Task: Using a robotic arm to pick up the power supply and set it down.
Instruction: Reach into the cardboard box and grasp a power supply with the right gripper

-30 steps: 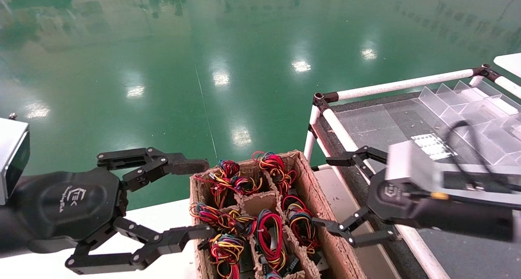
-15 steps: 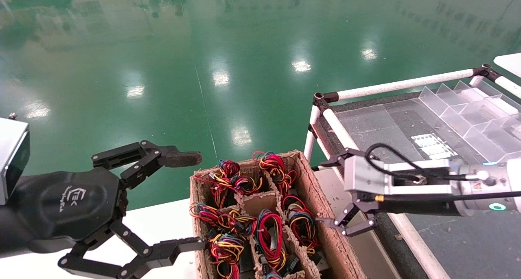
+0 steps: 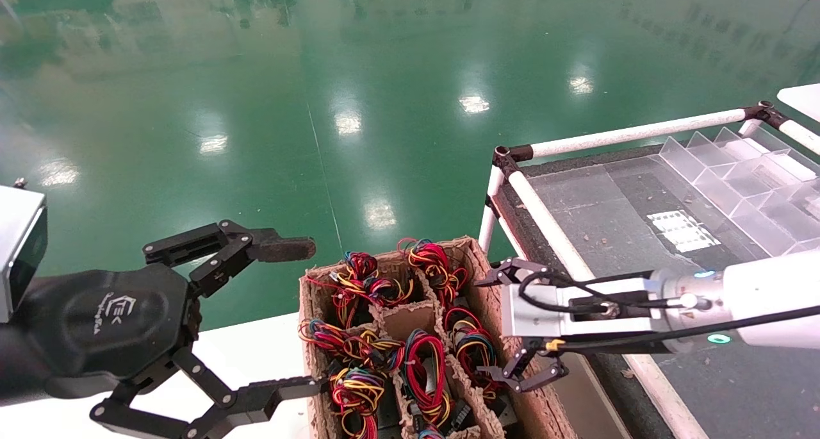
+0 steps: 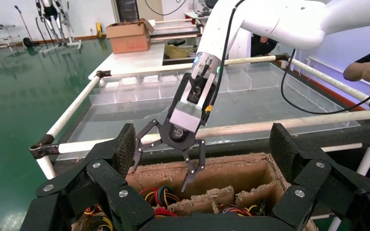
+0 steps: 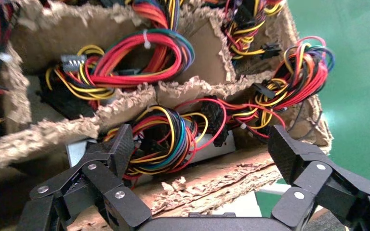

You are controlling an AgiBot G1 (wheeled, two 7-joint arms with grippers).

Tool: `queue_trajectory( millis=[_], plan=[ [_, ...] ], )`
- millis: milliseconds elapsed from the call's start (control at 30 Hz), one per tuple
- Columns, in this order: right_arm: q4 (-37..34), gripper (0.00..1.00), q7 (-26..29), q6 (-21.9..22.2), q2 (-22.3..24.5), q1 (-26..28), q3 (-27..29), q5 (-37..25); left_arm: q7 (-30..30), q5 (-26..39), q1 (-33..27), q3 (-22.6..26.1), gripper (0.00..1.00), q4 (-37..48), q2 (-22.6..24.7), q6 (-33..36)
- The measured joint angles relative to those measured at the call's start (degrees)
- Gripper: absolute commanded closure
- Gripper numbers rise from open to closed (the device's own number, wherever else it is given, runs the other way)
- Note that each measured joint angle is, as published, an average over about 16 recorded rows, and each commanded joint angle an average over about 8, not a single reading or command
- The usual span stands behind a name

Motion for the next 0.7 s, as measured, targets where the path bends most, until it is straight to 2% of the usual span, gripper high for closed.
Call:
queue_trajectory(
  millis=[700],
  plan=[
    [0.9, 1.00, -0.5, 2.8, -3.1, -0.2, -2.6, -6.6, 0.0, 0.0, 0.0, 0.0, 0.00, 0.0, 0.0, 0.0]
  ],
)
